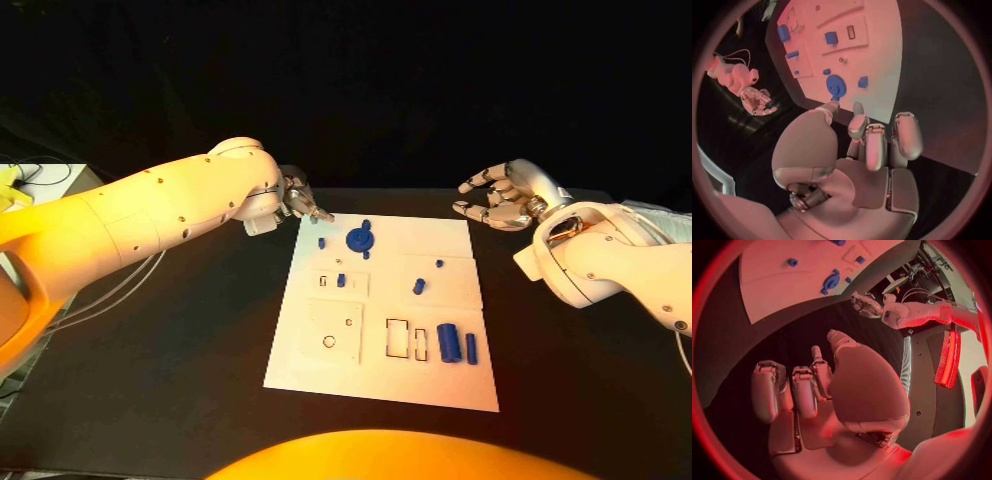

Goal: Assemble the parts on the task board

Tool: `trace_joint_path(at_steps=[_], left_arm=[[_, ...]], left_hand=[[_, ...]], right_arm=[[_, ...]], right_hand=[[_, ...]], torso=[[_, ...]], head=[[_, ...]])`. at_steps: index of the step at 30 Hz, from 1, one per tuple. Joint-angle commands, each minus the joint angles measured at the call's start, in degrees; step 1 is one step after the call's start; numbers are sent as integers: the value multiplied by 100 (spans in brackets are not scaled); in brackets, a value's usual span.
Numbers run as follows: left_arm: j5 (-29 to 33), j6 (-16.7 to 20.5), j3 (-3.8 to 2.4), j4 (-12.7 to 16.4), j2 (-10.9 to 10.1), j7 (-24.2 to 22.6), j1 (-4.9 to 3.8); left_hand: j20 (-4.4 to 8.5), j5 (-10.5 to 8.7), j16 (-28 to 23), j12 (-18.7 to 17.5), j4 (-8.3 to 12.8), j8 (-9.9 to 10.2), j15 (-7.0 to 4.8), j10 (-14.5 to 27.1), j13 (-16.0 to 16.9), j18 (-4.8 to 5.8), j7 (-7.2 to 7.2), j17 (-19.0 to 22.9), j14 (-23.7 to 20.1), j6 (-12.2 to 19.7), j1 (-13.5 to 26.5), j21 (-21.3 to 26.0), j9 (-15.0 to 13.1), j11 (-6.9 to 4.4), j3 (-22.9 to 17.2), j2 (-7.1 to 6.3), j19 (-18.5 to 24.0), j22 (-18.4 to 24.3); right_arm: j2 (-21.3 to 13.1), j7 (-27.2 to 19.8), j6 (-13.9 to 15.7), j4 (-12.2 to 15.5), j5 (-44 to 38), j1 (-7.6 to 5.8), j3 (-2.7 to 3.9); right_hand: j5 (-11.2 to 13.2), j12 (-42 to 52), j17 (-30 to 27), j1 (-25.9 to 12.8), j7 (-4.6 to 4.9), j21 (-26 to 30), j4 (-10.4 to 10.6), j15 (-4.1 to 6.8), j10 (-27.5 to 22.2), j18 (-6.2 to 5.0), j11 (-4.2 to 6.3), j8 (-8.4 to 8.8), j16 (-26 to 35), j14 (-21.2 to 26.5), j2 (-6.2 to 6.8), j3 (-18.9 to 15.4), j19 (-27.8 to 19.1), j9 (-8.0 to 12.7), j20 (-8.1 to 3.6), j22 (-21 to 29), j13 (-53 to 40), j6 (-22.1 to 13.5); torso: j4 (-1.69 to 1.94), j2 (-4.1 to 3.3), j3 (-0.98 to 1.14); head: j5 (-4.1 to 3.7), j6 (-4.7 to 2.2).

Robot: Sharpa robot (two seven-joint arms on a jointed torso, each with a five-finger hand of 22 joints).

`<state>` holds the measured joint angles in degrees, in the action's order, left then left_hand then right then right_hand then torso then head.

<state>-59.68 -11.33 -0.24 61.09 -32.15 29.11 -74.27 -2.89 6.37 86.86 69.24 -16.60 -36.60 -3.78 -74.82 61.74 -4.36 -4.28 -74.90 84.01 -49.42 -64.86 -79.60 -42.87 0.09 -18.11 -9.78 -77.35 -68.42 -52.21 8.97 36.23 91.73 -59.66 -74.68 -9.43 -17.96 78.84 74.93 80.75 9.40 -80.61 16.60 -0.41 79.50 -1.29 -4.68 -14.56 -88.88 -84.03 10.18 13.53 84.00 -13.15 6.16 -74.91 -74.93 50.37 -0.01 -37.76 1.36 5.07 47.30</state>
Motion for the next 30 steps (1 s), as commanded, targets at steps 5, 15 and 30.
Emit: trace_joint_path(at_steps=[5, 15, 30], left_arm=[[-170, -528, 98, -381, 224, -22, -13], [-132, -509, 145, -685, 405, -23, -4], [239, -715, 249, -882, 550, -36, 34]], left_hand=[[-22, 29, -35, -78, -3, 70, 78, 137, -88, -52, -36, -812, 365, 101, 1, 51, 46, 35, 76, 53, 70, 61], [-36, 26, -28, -71, -7, 81, 91, 156, -93, -49, -49, -823, 366, 112, 14, 48, 62, 48, 99, 74, 66, 48], [-66, -23, -16, -41, -11, 84, 115, 191, -104, -52, -65, -838, 365, 114, 128, 51, 94, 69, 269, 41, 74, 44]], right_arm=[[6, -72, 6, 7, 13, 1, 2], [24, -76, 7, 11, 21, 1, 2], [37, -75, -2, 29, 22, 1, 2]], right_hand=[[-5, -7, 1239, -63, 14, 28, -4, 11, -22, -86, 4, -8, 21, -524, -8, 40, 234, 7, -7, -1006, -364, -41], [-5, -7, 1239, -63, 14, 28, -4, 11, -22, -86, 4, -8, 21, -524, -8, 40, 234, 7, -7, -1006, -364, -41], [-5, -7, 1239, -63, 14, 28, -4, 11, -22, -86, 4, -8, 21, -524, -8, 40, 234, 7, -7, -1006, -364, -41]], torso=[[6, -7, -10], [4, -2, -13], [5, -1, 1]], head=[[36, 1], [43, 27], [22, 54]])
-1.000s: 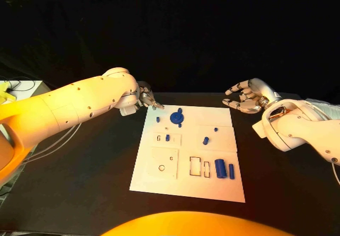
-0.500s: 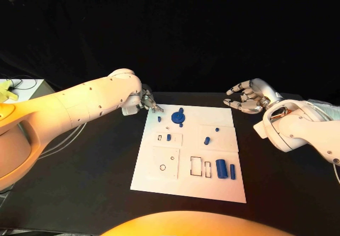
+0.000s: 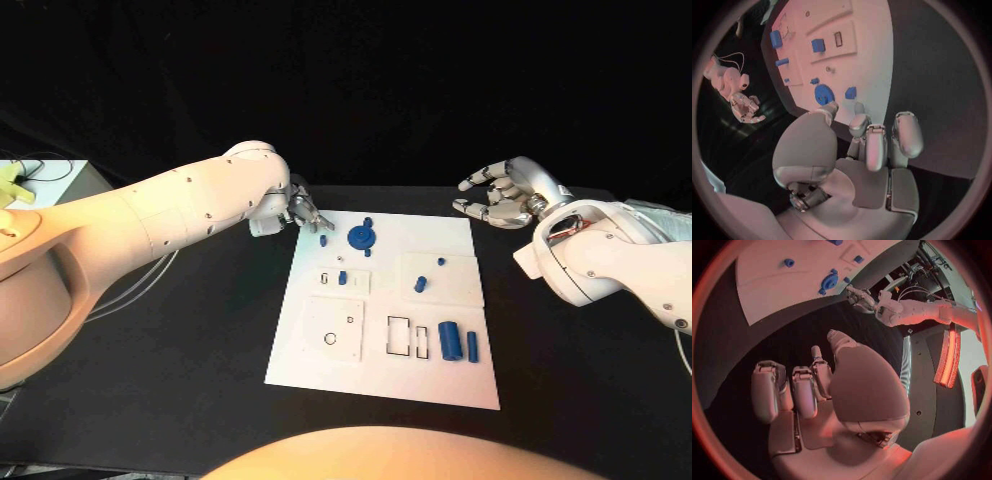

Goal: Assemble the parts on the task board

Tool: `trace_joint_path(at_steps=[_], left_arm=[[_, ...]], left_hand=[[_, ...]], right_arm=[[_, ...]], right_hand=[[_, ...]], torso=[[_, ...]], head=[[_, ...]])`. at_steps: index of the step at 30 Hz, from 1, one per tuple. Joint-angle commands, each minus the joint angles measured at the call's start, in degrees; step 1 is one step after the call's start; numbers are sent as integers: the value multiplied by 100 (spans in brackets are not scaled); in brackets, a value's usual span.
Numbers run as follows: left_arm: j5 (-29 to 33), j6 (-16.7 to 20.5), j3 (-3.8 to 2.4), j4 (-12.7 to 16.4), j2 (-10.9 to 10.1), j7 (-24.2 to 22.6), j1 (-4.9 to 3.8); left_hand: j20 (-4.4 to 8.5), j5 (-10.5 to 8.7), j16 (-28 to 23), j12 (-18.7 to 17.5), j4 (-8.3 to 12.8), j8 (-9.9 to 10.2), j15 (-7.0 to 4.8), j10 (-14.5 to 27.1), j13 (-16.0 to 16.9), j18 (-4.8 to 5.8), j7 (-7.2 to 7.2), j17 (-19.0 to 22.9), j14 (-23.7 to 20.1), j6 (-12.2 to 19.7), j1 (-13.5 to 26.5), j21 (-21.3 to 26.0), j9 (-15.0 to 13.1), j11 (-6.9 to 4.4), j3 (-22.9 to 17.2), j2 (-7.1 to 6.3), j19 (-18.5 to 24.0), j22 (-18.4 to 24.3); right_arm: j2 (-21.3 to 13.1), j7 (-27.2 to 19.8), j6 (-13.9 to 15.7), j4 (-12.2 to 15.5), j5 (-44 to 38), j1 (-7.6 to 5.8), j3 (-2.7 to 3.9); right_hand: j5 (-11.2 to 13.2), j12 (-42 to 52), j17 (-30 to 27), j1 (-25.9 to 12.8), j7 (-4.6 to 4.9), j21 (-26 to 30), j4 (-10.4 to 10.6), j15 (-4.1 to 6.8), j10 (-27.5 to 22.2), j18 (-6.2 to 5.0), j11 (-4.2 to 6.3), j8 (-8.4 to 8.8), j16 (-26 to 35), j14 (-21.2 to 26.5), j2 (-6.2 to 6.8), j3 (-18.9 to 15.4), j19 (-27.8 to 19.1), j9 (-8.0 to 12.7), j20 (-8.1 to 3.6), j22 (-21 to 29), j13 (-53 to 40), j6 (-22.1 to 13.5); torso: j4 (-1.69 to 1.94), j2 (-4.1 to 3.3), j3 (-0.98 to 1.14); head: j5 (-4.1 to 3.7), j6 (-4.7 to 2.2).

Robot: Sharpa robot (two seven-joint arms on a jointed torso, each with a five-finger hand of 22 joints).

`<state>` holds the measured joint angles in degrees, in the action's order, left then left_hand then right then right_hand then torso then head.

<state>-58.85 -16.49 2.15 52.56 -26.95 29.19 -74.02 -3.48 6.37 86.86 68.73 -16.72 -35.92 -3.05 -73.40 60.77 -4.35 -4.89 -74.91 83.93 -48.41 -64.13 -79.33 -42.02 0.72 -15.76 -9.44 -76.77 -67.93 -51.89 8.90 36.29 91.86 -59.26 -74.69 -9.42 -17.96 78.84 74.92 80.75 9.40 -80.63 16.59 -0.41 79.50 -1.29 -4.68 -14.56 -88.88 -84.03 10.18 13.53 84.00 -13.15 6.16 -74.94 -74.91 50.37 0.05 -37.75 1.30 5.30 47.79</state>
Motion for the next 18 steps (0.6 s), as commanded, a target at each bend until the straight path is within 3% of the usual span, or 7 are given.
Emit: trace_joint_path(at_steps=[1, 18], left_arm=[[159, -207, 18, -44, 39, -43, 13], [164, -210, 72, -145, 102, -59, 60]], left_hand=[[-7, -23, -16, 10, 0, 16, 42, 49, -7, -53, -4, -837, 373, 13, 56, 24, 10, 6, 34, 7, 15, -6], [-16, 2, -5, 37, 22, 20, 47, 61, -6, -52, -7, -853, 375, 20, -60, 18, 34, 8, 32, 105, 12, -21]], right_arm=[[5, -67, -8, 19, -17, 2, 1], [4, -60, -10, 31, -20, 2, 1]], right_hand=[[-5, -7, 1241, -63, 14, 31, -4, 11, -22, -86, 4, -8, 21, -524, -8, 40, 234, 7, -7, -1002, -366, -41], [-5, -7, 1241, -63, 14, 31, -4, 11, -22, -86, 4, -8, 21, -524, -8, 40, 234, 7, -7, -1002, -366, -41]], torso=[[0, -2, 8], [1, -1, 6]], head=[[-4, 1], [-15, 21]])
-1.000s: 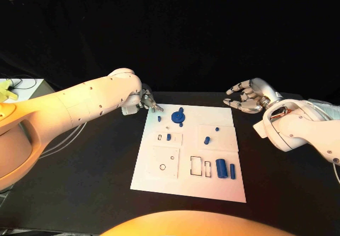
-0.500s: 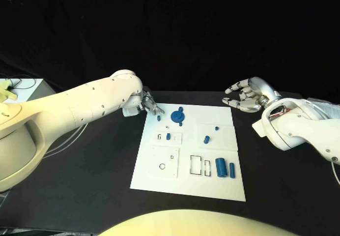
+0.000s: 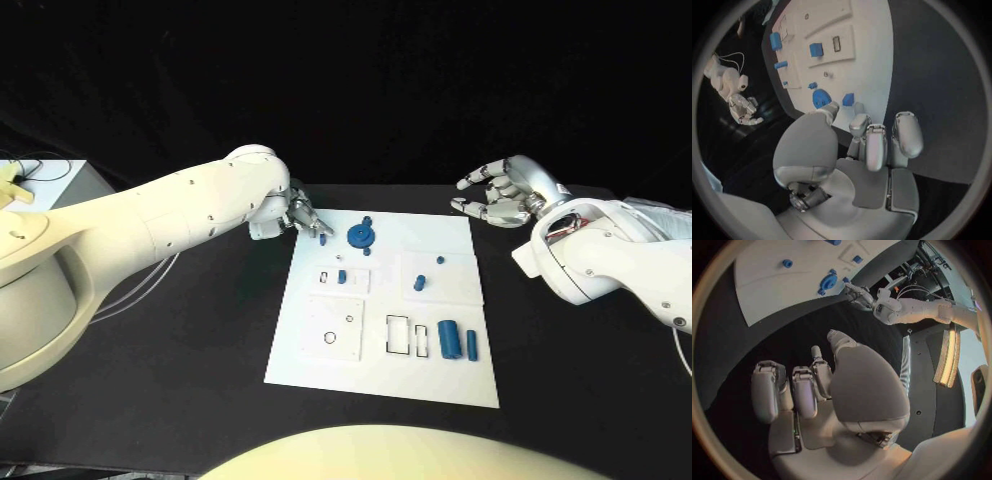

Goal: Assemble the parts on the task board

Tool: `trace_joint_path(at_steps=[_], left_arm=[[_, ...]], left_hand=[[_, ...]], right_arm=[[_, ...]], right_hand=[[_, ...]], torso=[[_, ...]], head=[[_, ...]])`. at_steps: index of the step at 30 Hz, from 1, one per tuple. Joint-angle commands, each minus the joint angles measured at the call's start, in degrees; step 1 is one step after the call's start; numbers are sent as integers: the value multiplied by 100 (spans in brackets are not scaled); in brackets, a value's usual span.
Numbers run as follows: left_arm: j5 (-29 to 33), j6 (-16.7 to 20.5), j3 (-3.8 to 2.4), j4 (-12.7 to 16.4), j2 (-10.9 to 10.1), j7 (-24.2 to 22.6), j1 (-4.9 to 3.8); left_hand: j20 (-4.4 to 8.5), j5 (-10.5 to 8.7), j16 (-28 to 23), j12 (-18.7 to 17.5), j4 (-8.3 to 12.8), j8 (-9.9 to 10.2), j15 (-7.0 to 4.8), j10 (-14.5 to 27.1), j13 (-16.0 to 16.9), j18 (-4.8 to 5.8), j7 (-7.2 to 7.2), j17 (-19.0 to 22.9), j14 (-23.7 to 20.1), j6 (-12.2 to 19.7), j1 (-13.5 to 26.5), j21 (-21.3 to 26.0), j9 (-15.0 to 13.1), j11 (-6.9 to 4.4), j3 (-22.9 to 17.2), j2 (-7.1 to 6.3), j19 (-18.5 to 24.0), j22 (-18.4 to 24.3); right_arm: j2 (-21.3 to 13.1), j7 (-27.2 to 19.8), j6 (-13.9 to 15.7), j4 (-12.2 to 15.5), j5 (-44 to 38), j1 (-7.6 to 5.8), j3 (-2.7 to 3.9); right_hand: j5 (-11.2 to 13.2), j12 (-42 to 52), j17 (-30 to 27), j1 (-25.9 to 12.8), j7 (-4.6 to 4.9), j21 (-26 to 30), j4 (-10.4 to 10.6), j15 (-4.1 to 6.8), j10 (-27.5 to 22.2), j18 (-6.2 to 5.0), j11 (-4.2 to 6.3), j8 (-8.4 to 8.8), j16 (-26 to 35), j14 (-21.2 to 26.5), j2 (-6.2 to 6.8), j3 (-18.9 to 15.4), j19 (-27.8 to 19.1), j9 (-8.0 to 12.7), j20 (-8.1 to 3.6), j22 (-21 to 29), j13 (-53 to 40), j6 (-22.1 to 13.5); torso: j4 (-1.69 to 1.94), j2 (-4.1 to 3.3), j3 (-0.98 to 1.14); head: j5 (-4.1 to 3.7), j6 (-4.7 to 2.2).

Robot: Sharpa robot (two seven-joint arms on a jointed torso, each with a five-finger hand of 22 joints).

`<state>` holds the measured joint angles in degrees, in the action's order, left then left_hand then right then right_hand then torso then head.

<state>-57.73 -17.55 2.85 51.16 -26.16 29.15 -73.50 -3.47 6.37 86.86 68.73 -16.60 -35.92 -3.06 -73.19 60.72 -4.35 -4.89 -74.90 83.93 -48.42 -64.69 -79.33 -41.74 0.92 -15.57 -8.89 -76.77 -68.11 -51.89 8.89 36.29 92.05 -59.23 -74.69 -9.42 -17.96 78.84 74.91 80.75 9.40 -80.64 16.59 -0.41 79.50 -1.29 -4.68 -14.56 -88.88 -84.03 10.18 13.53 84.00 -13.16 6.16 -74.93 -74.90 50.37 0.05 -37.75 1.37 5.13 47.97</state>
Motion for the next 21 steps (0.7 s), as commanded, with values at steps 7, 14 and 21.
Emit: trace_joint_path(at_steps=[7, 14, 21], left_arm=[[56, -104, 10, -12, 38, -69, 25], [81, -138, 13, -28, 40, -75, 30], [99, -156, 16, -29, 47, -85, 33]], left_hand=[[-19, 9, -4, 44, 17, 23, 49, 48, -9, -53, -8, -853, 374, 20, -71, 17, 18, -12, 2, 93, 13, -5], [-23, 25, 11, 89, 40, 31, 45, 49, -11, -49, 3, -873, 379, 4, -364, 4, 73, -20, -138, 294, 3, -37], [-23, 23, 17, 98, 52, 31, 42, 50, -15, -47, 9, -884, 382, -6, -441, -1, 87, -25, -176, 312, -1, -47]], right_arm=[[10, -55, -13, 8, -27, 2, 1], [12, -54, -18, 11, -29, 2, 1], [15, -55, -20, 12, -29, 2, 1]], right_hand=[[-5, -7, 1242, -63, 14, 32, -4, 11, -22, -86, 4, -8, 21, -524, -8, 40, 234, 8, -7, -1003, -367, -41], [-5, -7, 1242, -63, 14, 32, -4, 11, -22, -86, 4, -8, 21, -524, -8, 40, 234, 8, -7, -1003, -367, -41], [-5, -7, 1242, -63, 14, 32, -4, 11, -22, -86, 4, -8, 21, -524, -8, 40, 234, 8, -7, -1003, -367, -41]], torso=[[1, 4, -3], [1, 1, -2], [2, 2, 1]], head=[[0, 17], [-8, 70], [-15, 51]])
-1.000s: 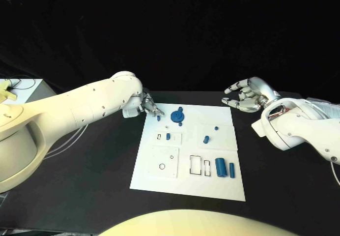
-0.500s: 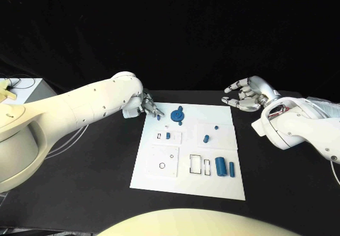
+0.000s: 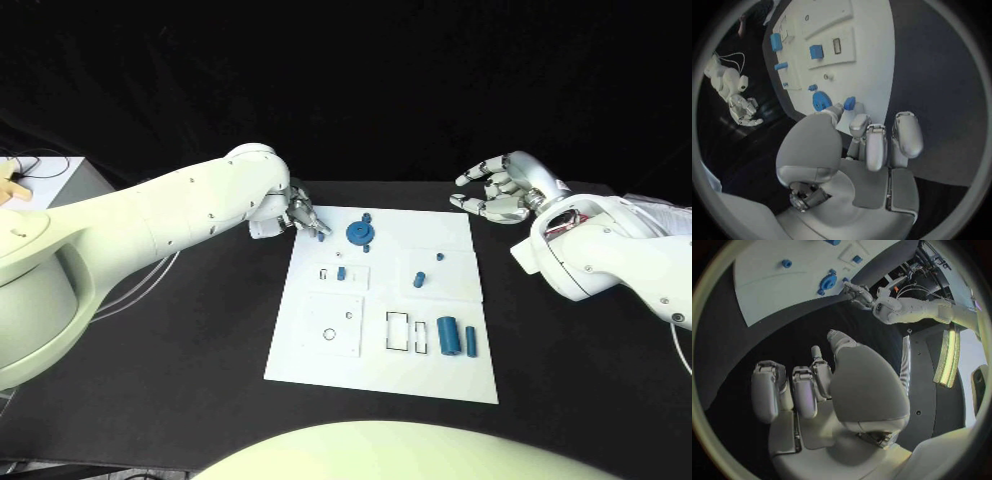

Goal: Assemble the parts on the task board

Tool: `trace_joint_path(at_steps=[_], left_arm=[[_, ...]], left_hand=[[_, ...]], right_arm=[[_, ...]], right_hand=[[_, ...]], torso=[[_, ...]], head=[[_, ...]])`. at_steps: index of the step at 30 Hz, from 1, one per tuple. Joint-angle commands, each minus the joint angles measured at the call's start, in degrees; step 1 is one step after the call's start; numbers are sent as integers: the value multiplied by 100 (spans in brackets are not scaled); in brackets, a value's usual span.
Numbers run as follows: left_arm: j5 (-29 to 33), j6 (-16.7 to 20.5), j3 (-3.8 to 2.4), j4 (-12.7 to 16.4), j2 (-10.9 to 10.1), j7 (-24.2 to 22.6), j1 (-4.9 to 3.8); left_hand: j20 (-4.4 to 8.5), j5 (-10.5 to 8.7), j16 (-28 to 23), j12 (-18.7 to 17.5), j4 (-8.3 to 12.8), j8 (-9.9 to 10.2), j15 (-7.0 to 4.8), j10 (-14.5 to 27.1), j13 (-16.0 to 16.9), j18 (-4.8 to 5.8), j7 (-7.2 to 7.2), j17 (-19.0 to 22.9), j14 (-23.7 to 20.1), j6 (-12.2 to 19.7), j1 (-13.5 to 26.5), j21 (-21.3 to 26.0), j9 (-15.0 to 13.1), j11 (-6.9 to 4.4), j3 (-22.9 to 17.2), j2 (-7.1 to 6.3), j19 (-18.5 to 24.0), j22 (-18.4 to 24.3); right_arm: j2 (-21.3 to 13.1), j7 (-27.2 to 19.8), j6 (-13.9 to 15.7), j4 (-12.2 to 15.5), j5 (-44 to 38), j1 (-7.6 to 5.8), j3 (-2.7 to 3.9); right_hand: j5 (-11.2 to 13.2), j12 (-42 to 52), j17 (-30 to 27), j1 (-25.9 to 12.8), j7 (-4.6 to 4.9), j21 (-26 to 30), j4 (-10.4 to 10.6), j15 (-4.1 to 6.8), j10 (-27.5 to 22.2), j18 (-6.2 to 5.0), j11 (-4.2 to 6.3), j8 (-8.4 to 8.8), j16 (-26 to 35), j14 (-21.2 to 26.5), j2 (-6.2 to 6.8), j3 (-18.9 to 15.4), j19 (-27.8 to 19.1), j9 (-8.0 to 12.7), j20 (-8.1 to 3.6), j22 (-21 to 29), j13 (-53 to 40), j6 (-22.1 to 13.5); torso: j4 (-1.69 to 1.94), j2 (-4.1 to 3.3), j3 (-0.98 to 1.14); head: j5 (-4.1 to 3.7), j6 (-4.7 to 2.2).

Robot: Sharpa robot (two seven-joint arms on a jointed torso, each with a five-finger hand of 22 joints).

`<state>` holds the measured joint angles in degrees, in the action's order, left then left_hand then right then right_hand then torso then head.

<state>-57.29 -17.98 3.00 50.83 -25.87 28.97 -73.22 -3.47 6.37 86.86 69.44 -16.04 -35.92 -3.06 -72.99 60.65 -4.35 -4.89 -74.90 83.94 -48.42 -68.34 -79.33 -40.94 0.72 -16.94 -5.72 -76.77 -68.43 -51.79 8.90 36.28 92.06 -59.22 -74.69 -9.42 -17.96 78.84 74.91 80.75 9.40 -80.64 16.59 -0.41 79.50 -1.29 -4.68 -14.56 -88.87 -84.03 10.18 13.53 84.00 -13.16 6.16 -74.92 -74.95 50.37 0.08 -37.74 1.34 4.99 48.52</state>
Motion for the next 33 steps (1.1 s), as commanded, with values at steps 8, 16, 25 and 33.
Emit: trace_joint_path(at_steps=[8, 16, 25, 33], left_arm=[[155, -79, 3, 19, 7, -124, 6], [242, -56, 4, 58, -20, -180, 7], [343, 334, -16, 319, -214, -236, 7], [583, 846, -38, 1013, -656, -188, -2]], left_hand=[[3, 20, 27, 47, 158, 47, 10, 44, -49, -45, 48, -895, 385, -17, -565, -8, 94, -44, -565, 127, -2, -40], [7, 20, 61, 61, 967, -204, 18, 4, -144, -39, 27, -957, 409, 102, -467, -24, 4, -36, -2547, -271, -7, -93], [-5, 117, 129, 128, 1513, -386, 27, -106, -115, -16, -2, -1098, 466, 48, -68, -96, -85, -25, -3308, -336, -88, -222], [41, 627, 206, 223, 1739, -445, -30, -300, 1, 34, 55, -1273, 533, -124, 201, -227, -81, -85, -3564, -464, -261, -455]], right_arm=[[9, -57, -22, 6, -31, 2, 1], [21, -60, -27, -3, -31, 2, 1], [19, -65, -27, -12, -31, 2, 1], [-7, -64, -21, -14, -31, 3, 1]], right_hand=[[-9, -3, 1238, -87, 12, 42, -11, 13, -19, -88, 6, -17, 24, -523, 5, 91, 233, 13, -8, -1002, -360, -40], [-9, -3, 1238, -87, 12, 42, -11, 13, -19, -88, 6, -17, 24, -523, 5, 91, 233, 13, -8, -1002, -360, -40], [-9, -3, 1238, -87, 12, 42, -11, 13, -19, -88, 6, -17, 24, -523, 5, 91, 233, 13, -8, -1002, -360, -40], [-9, -3, 1238, -87, 12, 42, -11, 13, -19, -88, 6, -17, 24, -523, 5, 91, 233, 13, -8, -1002, -360, -40]], torso=[[1, 5, 4], [3, 10, 0], [11, 13, 0], [38, 50, 0]], head=[[0, 13], [-3, 2], [-13, -21], [-14, 13]])
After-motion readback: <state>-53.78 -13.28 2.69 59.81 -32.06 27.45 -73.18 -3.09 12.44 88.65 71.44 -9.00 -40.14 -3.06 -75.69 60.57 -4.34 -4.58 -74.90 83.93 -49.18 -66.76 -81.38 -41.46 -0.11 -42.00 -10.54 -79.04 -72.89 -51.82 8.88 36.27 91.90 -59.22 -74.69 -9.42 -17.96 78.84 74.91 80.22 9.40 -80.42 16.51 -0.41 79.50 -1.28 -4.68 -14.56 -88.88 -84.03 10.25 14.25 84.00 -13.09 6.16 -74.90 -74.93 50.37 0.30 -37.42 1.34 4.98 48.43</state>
